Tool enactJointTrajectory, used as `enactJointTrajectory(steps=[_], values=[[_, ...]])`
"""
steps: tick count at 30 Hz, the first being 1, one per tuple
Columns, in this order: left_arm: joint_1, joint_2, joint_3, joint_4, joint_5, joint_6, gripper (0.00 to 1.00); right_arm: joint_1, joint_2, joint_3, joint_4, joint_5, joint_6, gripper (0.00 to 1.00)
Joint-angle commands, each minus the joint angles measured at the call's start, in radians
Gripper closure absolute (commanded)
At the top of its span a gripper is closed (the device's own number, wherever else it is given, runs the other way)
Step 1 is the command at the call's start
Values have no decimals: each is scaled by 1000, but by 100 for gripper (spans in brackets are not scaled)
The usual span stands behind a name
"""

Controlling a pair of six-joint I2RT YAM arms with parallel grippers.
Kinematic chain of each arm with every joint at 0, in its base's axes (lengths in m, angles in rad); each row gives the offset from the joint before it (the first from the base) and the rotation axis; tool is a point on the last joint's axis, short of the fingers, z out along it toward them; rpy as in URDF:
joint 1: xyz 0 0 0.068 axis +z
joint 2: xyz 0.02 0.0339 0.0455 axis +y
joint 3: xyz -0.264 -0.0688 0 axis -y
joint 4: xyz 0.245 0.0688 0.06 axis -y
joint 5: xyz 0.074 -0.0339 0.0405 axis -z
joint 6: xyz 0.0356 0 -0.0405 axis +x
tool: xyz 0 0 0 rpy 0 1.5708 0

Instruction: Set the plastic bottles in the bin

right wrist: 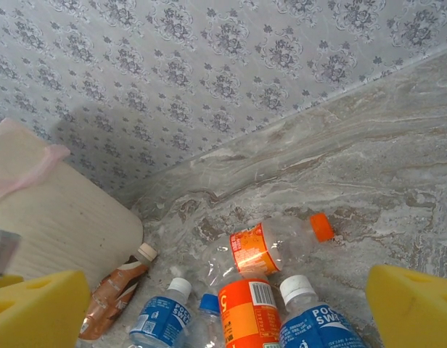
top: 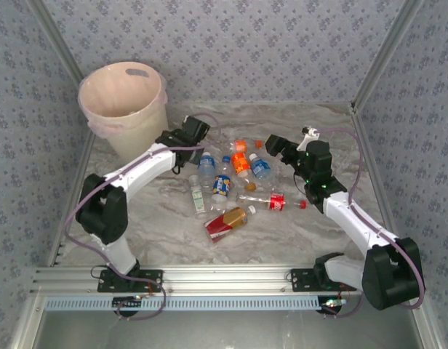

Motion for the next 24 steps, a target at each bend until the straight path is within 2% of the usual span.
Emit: enactJointTrajectory(steps=[1, 11, 21, 24], values=[[-2, 29, -4, -45, -80, -16, 2, -6, -24, -4, 22, 4, 8, 0], [34, 168, 57, -136, -94, -41, 2, -9, -17, 0, 22, 2, 9, 0], [120, 235, 82, -137, 67, -49, 2, -10, -16, -4, 21, 1, 14, 0], [139, 264, 100, -134, 71, -71, 2, -10, -16, -2, 19, -2, 33, 0]])
